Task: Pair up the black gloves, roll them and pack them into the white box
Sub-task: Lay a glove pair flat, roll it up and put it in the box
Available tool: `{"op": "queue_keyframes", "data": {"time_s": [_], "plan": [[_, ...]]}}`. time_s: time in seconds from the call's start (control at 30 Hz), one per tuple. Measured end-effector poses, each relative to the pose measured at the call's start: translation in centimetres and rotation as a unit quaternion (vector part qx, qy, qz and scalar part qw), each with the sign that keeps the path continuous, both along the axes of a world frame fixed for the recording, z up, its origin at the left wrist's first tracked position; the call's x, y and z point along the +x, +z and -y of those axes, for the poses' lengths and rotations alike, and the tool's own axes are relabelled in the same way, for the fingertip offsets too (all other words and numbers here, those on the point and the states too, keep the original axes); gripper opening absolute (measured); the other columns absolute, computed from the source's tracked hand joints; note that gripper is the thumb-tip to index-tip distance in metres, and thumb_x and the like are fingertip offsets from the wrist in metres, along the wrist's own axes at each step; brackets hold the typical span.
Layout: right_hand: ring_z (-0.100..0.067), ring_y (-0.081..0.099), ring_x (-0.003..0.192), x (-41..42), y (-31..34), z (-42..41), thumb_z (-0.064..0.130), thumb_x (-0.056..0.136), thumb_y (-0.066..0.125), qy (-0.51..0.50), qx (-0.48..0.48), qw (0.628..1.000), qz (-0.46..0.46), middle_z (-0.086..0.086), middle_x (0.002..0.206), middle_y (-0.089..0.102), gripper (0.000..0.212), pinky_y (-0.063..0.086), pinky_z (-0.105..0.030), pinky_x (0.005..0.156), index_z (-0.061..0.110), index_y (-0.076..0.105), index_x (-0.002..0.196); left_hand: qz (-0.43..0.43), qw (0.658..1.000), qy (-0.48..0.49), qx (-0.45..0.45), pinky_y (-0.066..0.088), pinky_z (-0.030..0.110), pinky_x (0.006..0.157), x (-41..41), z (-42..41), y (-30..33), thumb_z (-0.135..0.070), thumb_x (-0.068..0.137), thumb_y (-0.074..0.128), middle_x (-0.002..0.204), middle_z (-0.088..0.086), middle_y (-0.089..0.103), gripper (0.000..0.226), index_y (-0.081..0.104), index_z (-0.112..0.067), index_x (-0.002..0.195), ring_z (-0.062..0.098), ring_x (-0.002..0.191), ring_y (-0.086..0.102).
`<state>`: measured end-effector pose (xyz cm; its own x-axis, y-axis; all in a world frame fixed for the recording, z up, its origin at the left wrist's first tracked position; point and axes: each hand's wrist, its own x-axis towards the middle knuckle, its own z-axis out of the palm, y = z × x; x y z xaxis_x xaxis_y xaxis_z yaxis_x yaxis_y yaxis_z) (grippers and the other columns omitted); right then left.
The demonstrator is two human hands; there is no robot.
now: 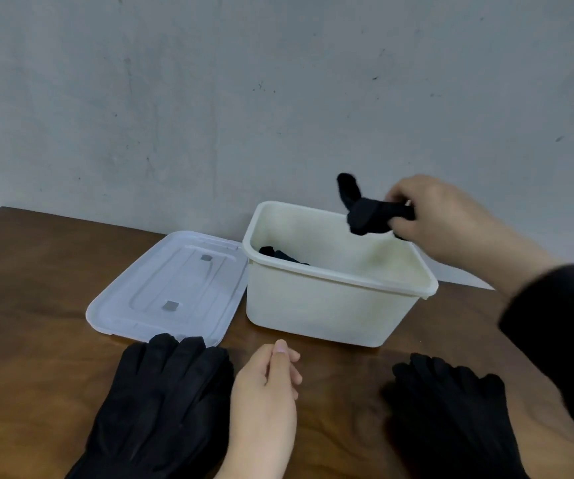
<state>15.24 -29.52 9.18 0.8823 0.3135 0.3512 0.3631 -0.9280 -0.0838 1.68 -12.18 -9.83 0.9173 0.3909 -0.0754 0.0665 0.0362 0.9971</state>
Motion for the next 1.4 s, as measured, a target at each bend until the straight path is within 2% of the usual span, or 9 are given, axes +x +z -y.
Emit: {"op": "queue_keyframes", "data": {"time_s": [0.23, 0.4, 0.57, 0.8, 0.93, 1.07, 1.13, 1.23, 1.4], "plan": [[-0.025, 0.057, 0.082, 8.3, -5.9, -1.7, 0.017, 0.086, 0.061, -0.015, -0.204, 0.973, -0.109, -0.004, 0.098, 0.057, 0.014, 0.049, -0.037, 0.068, 0.018, 0.052, 0.097, -0.015, 1.0, -0.001, -0.017, 0.045, 0.024, 0.051, 0.5, 0.0, 0.0, -0.029, 0.102, 0.046, 0.053, 0.001, 0.061, 0.04, 0.067, -0.013, 0.072, 0.011, 0.047, 0.054], [-0.024, 0.058, 0.088, 10.4, -7.7, -2.3, 0.019, 0.088, 0.06, -0.017, -0.262, 0.954, -0.148, -0.001, 0.101, 0.058, 0.016, 0.049, -0.035, 0.073, 0.019, 0.051, 0.102, -0.025, 0.999, -0.014, -0.02, 0.046, 0.021, 0.053, 1.0, -0.2, -0.1, -0.031, 0.101, 0.045, 0.053, 0.0, 0.06, 0.039, 0.067, -0.013, 0.074, 0.01, 0.048, 0.055], [-0.021, 0.049, 0.081, 10.5, -9.2, -2.8, 0.006, 0.087, 0.058, -0.013, -0.281, 0.933, -0.226, 0.005, 0.082, 0.052, 0.01, 0.033, -0.022, 0.058, 0.015, 0.057, 0.092, -0.023, 1.0, -0.012, -0.015, 0.046, 0.018, 0.052, 1.2, -0.1, -0.4, -0.032, 0.101, 0.046, 0.054, -0.001, 0.061, 0.039, 0.066, -0.014, 0.073, 0.011, 0.05, 0.057], [-0.021, 0.066, 0.08, 8.4, -5.7, -2.9, 0.02, 0.094, 0.05, 0.0, -0.174, 0.963, -0.207, 0.005, 0.084, 0.072, 0.021, 0.05, -0.029, 0.07, 0.016, 0.069, 0.088, -0.006, 1.0, -0.005, -0.002, 0.046, 0.02, 0.052, 1.0, 0.0, -0.4, -0.033, 0.101, 0.046, 0.056, 0.001, 0.063, 0.04, 0.067, -0.016, 0.072, 0.01, 0.049, 0.057], [-0.015, 0.066, 0.069, 2.0, -3.5, -3.5, 0.028, 0.097, 0.051, 0.051, 0.056, 0.996, -0.041, 0.006, 0.071, 0.069, 0.021, 0.054, -0.032, 0.069, 0.021, 0.068, 0.084, -0.001, 1.0, -0.014, -0.003, 0.048, 0.022, 0.054, 0.6, -0.1, -0.4, -0.036, 0.101, 0.046, 0.06, 0.001, 0.065, 0.04, 0.068, -0.018, 0.073, 0.011, 0.053, 0.059], [-0.003, 0.062, 0.078, -8.1, -8.2, -4.3, 0.024, 0.098, 0.055, 0.12, 0.234, 0.961, 0.08, 0.01, 0.082, 0.066, 0.015, 0.05, -0.029, 0.07, 0.024, 0.066, 0.087, 0.007, 0.999, -0.03, 0.008, 0.05, 0.025, 0.059, -0.2, 0.2, 0.3, -0.048, 0.101, 0.038, 0.064, 0.002, 0.066, 0.051, 0.068, -0.018, 0.072, 0.01, 0.056, 0.06], [-0.002, 0.061, 0.092, -12.5, -12.8, -4.7, 0.026, 0.099, 0.049, 0.113, 0.254, 0.959, 0.054, 0.015, 0.098, 0.063, 0.017, 0.051, -0.024, 0.079, 0.027, 0.066, 0.102, 0.013, 0.999, -0.045, 0.022, 0.047, 0.031, 0.061, -0.9, 0.6, 0.7, -0.054, 0.1, 0.032, 0.061, 0.007, 0.062, 0.061, 0.062, -0.014, 0.065, 0.013, 0.056, 0.057], [0.004, 0.058, 0.107, -16.1, -18.1, -4.7, 0.021, 0.103, 0.046, 0.089, 0.28, 0.955, -0.038, 0.023, 0.112, 0.06, 0.03, 0.048, -0.019, 0.091, 0.033, 0.059, 0.126, 0.021, 0.992, -0.11, 0.055, 0.038, 0.022, 0.055, -1.5, 1.0, 1.0, -0.052, 0.101, 0.034, 0.053, -0.002, 0.052, 0.059, 0.051, -0.016, 0.059, 0.008, 0.052, 0.049], [0.003, 0.06, 0.097, -18.1, -18.4, -2.2, 0.019, 0.103, 0.046, 0.075, 0.261, 0.96, -0.068, 0.021, 0.102, 0.063, 0.026, 0.051, -0.019, 0.086, 0.03, 0.064, 0.118, 0.05, 0.953, -0.203, 0.218, 0.045, 0.025, 0.063, -2.9, 1.5, 0.4, -0.045, 0.101, 0.044, 0.065, -0.001, 0.062, 0.045, 0.059, -0.02, 0.067, 0.006, 0.06, 0.056]]}}
